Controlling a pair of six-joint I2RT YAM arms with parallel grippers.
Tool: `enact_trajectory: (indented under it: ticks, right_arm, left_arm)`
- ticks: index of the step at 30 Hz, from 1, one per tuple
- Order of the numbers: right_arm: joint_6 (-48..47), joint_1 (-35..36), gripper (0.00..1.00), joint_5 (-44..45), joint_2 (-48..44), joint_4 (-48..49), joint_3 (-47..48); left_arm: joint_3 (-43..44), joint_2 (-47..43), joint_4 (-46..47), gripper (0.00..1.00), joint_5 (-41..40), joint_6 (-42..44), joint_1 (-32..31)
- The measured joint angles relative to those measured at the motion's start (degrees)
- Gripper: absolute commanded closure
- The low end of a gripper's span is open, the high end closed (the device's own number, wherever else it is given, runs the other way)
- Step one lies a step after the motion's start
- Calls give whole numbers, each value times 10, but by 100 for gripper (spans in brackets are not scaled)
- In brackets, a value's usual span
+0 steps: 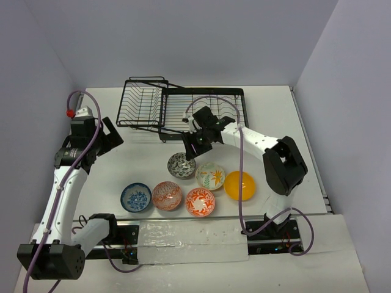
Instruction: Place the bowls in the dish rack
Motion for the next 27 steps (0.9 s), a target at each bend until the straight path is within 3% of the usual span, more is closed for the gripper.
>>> enact_trajectory:
  ticks: [16, 27]
  right_arm:
    - [0, 0, 45, -19, 53, 12, 1]
    - [0, 0, 54, -13, 78, 10, 37]
  left_arm:
    - [-16, -15, -7, 1, -4, -2, 0]
    - [-23, -16, -6, 1, -4, -2, 0]
